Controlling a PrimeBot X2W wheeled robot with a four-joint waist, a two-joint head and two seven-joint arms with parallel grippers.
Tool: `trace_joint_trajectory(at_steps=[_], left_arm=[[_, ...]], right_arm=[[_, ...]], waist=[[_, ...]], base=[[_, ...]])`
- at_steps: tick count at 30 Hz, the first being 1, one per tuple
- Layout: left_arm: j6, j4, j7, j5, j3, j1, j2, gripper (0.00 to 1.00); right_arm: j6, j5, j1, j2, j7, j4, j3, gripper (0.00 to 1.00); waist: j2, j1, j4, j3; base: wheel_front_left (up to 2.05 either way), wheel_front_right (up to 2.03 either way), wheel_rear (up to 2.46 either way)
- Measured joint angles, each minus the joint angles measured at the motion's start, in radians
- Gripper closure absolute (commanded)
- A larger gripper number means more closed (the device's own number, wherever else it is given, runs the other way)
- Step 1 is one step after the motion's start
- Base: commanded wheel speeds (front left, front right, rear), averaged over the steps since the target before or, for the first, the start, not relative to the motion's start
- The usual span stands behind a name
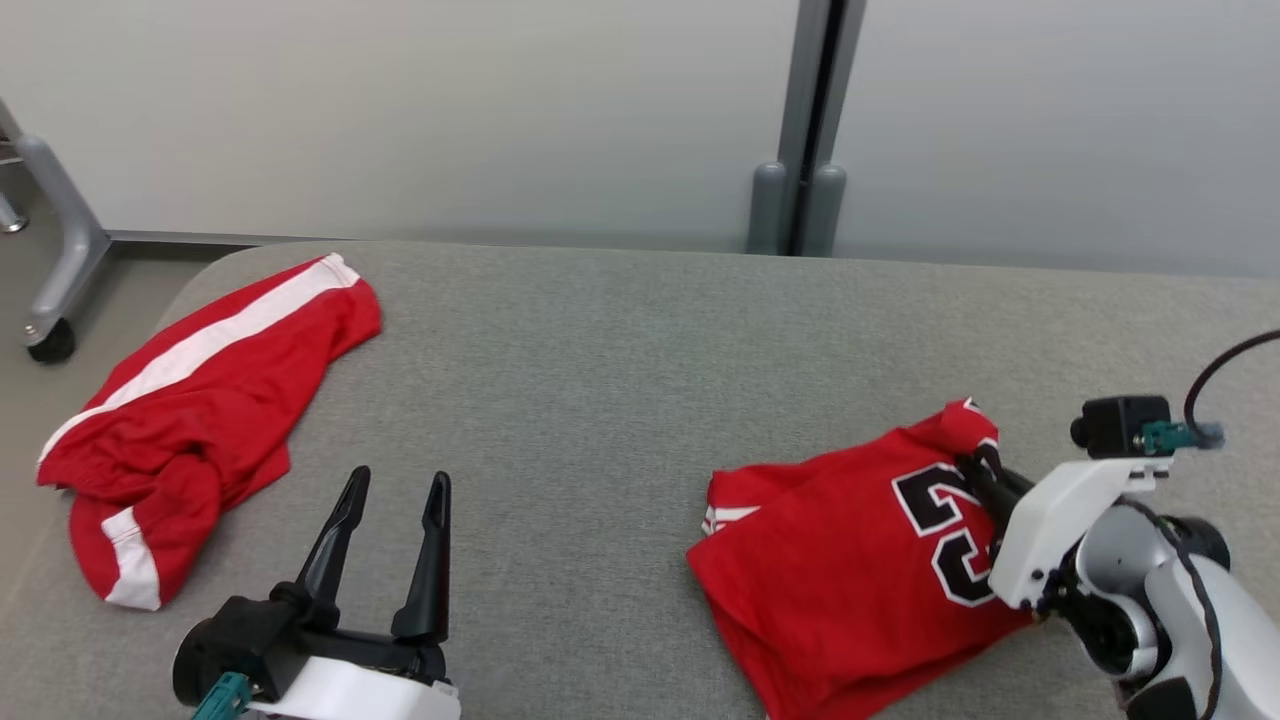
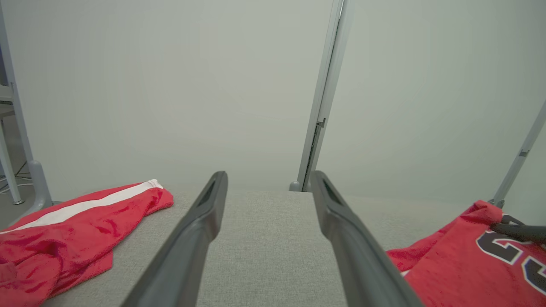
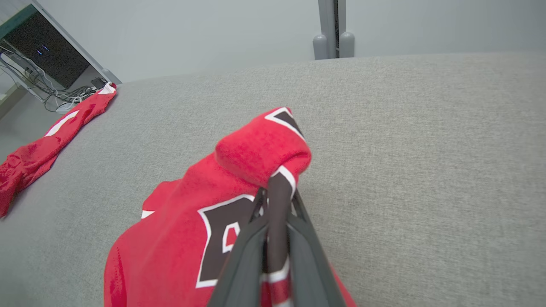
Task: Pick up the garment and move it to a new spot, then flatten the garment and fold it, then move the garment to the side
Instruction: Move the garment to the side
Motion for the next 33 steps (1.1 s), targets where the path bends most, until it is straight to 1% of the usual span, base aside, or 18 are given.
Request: trace_joint_trajectory(at_steps=[5, 8, 13, 16, 17, 25, 29, 33], left_arm=[[-0.004, -0.015, 0.0, 0.002, -0.035, -0.047, -0.002, 0.0], [-0.008, -0.023, 0.0, 0.009, -0.053, -0.086, -0.002, 0.0], [-0.012, -0.031, 0.0, 0.021, -0.074, -0.147, 0.001, 0.0], [-0.013, -0.03, 0.0, 0.023, -0.087, -0.174, 0.009, 0.0], [-0.013, -0.03, 0.0, 0.023, -0.087, -0.174, 0.009, 0.0], [-0.015, -0.021, 0.0, 0.033, -0.114, -0.221, 0.036, 0.0], [-0.016, -0.029, 0.011, 0.041, -0.128, -0.253, 0.056, 0.0], [-0.016, -0.045, 0.027, 0.048, -0.133, -0.281, 0.073, 0.0]], right_arm=[[0.0, 0.017, -0.122, -0.055, -0.017, 0.011, 0.032, 1.0], [0.0, 0.032, -0.193, -0.079, -0.034, 0.027, 0.039, 1.0], [0.0, 0.052, -0.269, -0.119, -0.075, 0.063, 0.036, 1.0], [0.0, 0.066, -0.303, -0.128, -0.103, 0.08, 0.029, 1.0], [0.0, 0.066, -0.303, -0.128, -0.103, 0.08, 0.029, 1.0], [0.0, 0.089, -0.379, -0.139, -0.168, 0.139, 0.028, 1.0], [0.0, 0.077, -0.44, -0.157, -0.186, 0.197, 0.024, 1.0], [0.0, 0.027, -0.52, -0.183, -0.194, 0.275, 0.016, 1.0]], waist=[[0.0, 0.0, -0.062, 0.052], [0.0, 0.0, -0.098, 0.098], [0.0, 0.0, -0.166, 0.172], [0.0, 0.0, -0.212, 0.209], [0.0, 0.0, -0.212, 0.209], [0.0, 0.0, -0.334, 0.291], [0.0, 0.0, -0.367, 0.348], [0.0, 0.0, -0.385, 0.408]], base=[[0.0, 0.0, 0.0], [0.0, 0.0, 0.0], [0.0, 0.0, 0.0], [0.0, 0.0, 0.0], [0.0, 0.0, 0.0], [0.0, 0.0, 0.0], [0.0, 0.0, 0.0], [0.0, 0.0, 0.0]])
